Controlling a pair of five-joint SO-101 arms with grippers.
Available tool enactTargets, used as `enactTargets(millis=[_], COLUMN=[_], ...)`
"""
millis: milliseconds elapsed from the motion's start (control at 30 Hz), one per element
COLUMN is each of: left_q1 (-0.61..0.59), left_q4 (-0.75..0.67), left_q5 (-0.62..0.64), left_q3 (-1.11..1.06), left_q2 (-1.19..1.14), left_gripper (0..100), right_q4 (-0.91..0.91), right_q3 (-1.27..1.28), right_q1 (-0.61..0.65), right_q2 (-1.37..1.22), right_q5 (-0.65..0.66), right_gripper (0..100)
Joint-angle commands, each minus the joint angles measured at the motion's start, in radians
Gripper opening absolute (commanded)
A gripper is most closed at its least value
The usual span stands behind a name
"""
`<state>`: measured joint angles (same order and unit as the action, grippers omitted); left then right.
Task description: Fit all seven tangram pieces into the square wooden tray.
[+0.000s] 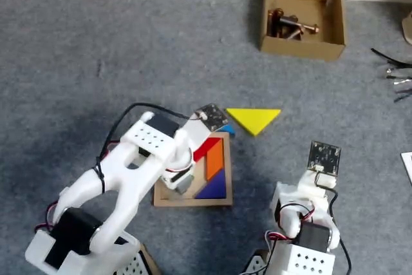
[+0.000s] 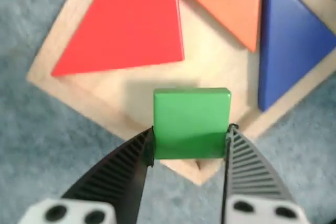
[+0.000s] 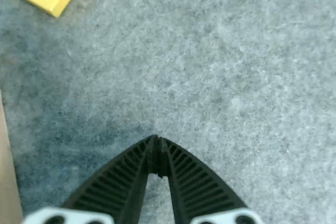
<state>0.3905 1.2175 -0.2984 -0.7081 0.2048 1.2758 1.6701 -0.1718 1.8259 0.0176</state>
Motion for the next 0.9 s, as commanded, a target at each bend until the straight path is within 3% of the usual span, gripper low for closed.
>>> enactTargets(millis=[0, 333, 667, 867], left_q1=[0.027, 0.142, 0.140, 0.139], left_q4=[-0.057, -0.146, -0.178, -0.178], left_q5=[-0.008, -0.002, -0.002, -0.002], left_q3=[-0.002, -0.074, -0.084, -0.084], left_q2=[0.044, 0.045, 0.045, 0.045], left_gripper=[17, 18, 18, 24], right_q4=[-0.027, -0.027, -0.027, -0.027], right_q3=[0.113, 0.113, 0.113, 0.113], right_q1=[-0.016, -0.016, -0.016, -0.016], right_q2=[0.012, 0.012, 0.012, 0.012], right_q5=[-0.009, -0.009, -0.009, -0.009], right_gripper=[0.5, 0.5, 0.5, 0.5])
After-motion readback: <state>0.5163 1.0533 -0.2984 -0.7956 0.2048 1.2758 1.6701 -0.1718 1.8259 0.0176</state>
